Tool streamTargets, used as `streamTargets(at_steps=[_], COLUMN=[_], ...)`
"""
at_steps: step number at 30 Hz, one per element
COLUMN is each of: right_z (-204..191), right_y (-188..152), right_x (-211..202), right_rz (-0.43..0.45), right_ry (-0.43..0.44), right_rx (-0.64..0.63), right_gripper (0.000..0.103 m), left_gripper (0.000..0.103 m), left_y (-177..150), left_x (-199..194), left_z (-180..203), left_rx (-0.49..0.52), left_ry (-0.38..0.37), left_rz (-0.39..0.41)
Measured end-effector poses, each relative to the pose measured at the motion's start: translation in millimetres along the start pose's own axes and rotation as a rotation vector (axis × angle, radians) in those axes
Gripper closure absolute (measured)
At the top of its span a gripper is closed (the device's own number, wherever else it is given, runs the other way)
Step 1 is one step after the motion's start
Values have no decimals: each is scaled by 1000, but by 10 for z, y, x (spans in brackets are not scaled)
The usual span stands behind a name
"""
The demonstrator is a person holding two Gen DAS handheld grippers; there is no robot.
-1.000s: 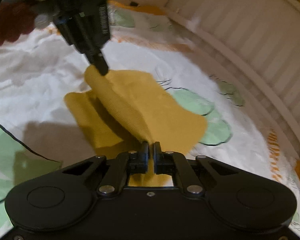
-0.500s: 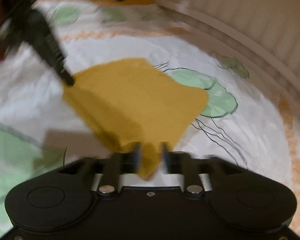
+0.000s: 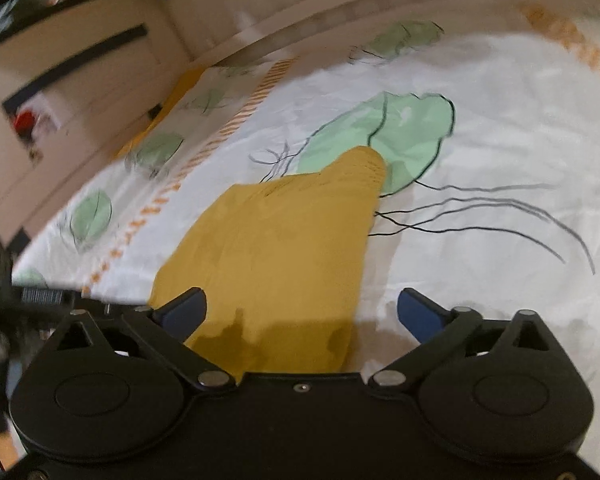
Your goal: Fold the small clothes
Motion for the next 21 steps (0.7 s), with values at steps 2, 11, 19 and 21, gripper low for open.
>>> streamTargets(at_steps=[2, 11, 19, 21], right_z=[105, 360, 338, 354], right_y=[48, 197, 381, 434], right_x=[52, 399, 679, 739], right_rz=[-5, -52, -63, -62], right_ry=[15, 121, 198, 216], right_rx=[53, 162, 126, 136], right_gripper=[1, 0, 0, 0], left_gripper=[36, 12, 12, 12], left_y=[-36, -33, 29, 34], left_x=[76, 253, 405, 422], left_z=[0, 69, 180, 217], left_rx=[7, -26, -56, -44], left_ry=[13, -49, -112, -104], left_rz=[-22, -49, -40, -40])
Point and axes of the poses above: each gripper's, at about its wrist camera, not at the fingertips, and x roughly the way its jaws point, z to its right, y to its top, the point moved 5 cm from there along x, roughly the way its jaws point, and after that the axes turned 7 degrees about -z, right-handed, at the moved point
